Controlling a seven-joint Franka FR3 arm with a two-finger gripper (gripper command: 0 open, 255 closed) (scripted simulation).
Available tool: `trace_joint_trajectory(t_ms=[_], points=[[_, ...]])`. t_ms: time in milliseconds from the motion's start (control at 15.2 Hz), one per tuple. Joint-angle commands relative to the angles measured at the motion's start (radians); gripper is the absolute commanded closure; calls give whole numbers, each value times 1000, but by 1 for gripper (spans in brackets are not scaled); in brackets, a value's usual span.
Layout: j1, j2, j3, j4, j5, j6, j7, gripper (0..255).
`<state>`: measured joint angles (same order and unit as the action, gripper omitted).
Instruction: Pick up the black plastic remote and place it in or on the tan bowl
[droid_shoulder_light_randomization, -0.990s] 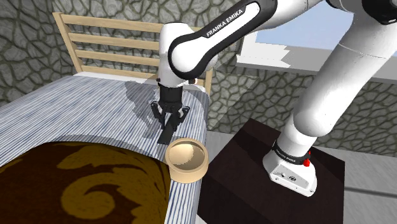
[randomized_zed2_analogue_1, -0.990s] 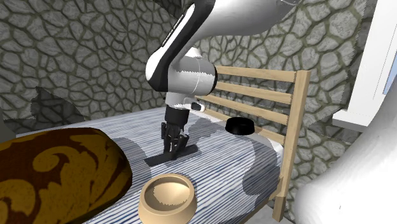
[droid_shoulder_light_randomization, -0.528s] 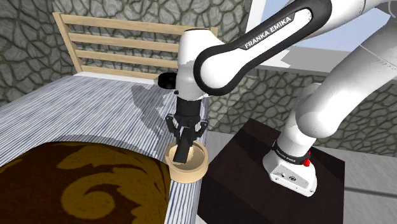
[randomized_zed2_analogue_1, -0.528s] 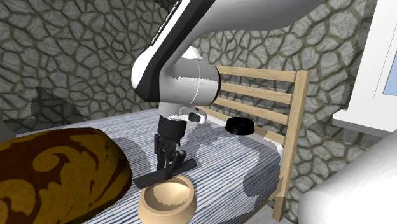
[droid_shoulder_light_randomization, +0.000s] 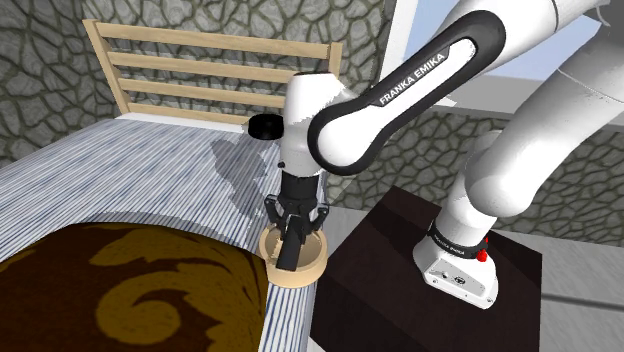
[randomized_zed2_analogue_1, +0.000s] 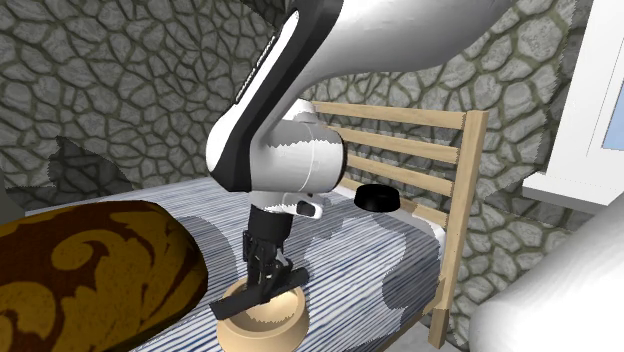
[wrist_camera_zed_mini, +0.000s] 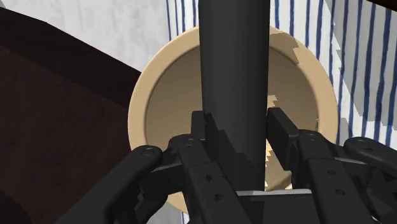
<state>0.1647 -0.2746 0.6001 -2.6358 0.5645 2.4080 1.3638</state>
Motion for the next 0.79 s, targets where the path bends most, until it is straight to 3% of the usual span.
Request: trace_joint_trajectory(t_ms=[0, 594, 660, 726], points=[[-2, 31, 8, -8, 1, 40, -5, 255], [-3, 58, 15, -15, 1, 73, -8, 255], [-3, 59, 15, -15, 1, 73, -8, 0], [-3, 59, 15, -15, 1, 73, -8, 0]])
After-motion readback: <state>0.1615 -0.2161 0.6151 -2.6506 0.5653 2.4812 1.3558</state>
